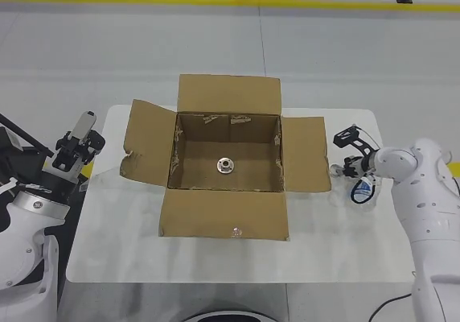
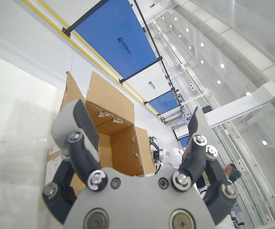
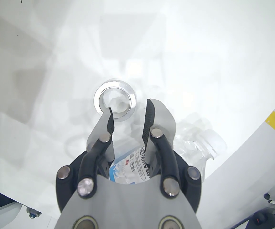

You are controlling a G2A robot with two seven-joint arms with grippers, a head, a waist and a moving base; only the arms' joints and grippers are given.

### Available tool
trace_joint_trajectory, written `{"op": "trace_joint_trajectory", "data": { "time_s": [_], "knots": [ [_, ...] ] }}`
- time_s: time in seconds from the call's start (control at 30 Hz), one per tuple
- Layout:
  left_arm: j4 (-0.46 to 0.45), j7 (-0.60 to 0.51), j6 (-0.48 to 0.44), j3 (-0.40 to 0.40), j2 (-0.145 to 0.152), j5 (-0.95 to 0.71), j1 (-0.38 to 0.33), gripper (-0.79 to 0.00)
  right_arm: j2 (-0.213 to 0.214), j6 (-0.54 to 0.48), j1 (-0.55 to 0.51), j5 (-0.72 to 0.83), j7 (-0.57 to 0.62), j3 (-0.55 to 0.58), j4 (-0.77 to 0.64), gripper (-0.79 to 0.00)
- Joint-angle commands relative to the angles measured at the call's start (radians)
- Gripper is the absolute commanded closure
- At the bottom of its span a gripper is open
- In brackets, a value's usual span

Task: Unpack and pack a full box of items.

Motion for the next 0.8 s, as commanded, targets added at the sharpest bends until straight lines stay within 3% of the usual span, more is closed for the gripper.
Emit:
{"op": "trace_joint_trajectory", "data": {
  "time_s": [0.0,0.6,0.7,0.77],
  "knots": [
    [0.0,0.0,0.0,0.0,0.0,0.0,0.0,-0.785,0.0,0.003,0.003,0.0,0.003,-0.009,0.003,-0.308],
    [0.0,0.0,0.0,0.0,0.0,0.0,0.0,-0.785,0.005,0.012,0.029,0.023,0.05,-0.074,0.037,-0.277],
    [0.0,0.0,0.0,0.0,0.0,0.0,0.0,-0.785,0.005,0.012,0.038,0.029,0.047,-0.086,0.053,-0.188],
    [0.0,0.0,0.0,0.0,0.0,0.0,0.0,-0.785,0.004,0.012,0.042,0.033,0.045,-0.093,0.062,-0.043]
  ]
}}
